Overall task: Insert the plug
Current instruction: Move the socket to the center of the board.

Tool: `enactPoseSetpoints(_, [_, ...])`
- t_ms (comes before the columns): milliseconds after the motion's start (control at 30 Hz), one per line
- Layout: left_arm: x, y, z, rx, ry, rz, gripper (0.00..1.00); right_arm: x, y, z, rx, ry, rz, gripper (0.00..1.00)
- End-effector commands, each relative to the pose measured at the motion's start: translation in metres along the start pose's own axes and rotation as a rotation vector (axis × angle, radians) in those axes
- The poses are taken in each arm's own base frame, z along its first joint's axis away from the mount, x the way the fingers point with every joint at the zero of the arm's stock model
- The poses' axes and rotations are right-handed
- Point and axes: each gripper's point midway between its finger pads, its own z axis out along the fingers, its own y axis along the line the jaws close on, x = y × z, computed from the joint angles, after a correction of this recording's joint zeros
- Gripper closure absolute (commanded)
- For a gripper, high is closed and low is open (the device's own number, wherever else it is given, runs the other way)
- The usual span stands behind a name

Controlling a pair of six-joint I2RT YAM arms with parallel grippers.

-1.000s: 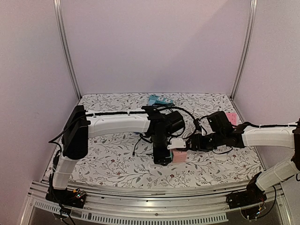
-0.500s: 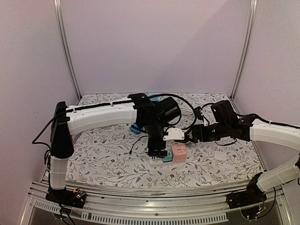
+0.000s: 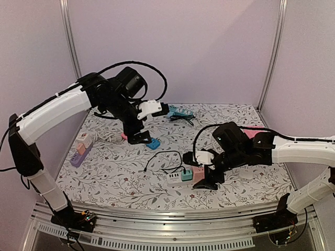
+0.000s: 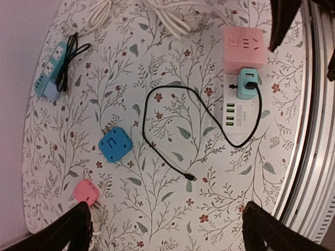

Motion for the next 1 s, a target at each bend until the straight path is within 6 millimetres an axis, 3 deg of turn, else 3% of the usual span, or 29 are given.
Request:
enactPoseSetpoints(0, [0.047,0.032,-0.024,-0.088,0.032,-0.112,0.01,0.008,-0.006,0.019,-0.024,0.102,-0.394,0.10])
enactPoseSetpoints(133, [0.078,0.035,-0.043,-0.125,0.031,-0.158,0.01,0.017,-0.020,0.027,-0.002,0.209,-0.408,0.09])
enactPoseSetpoints(200, [0.092,0.028,-0.049,-0.134,0.031,-0.162,0.01,0.020,-0.025,0.029,0.017,0.236,-0.430,0.04])
enactPoseSetpoints(333, [0.118,0.023,-0.068,-0.171,0.016,-0.190,0.00,0.018,-0.047,0.034,0.097,0.296,-0.434,0.01])
enactPoseSetpoints(367, [0.125,0.022,-0.075,-0.184,0.006,-0.205,0.00,0.026,-0.054,0.036,0.113,0.342,-0.434,0.01])
enactPoseSetpoints(500, [0.146,0.012,-0.082,-0.191,-0.008,-0.242,0.01,0.042,-0.045,0.036,-0.038,0.408,-0.456,0.01])
enactPoseSetpoints(667, [0.170,0.009,-0.089,-0.232,0.008,-0.272,0.01,0.052,-0.045,0.035,-0.095,0.453,-0.453,0.05])
enactPoseSetpoints(967, [0.182,0.006,-0.085,-0.239,0.019,-0.289,0.01,0.056,-0.043,0.052,-0.150,0.457,-0.379,0.20])
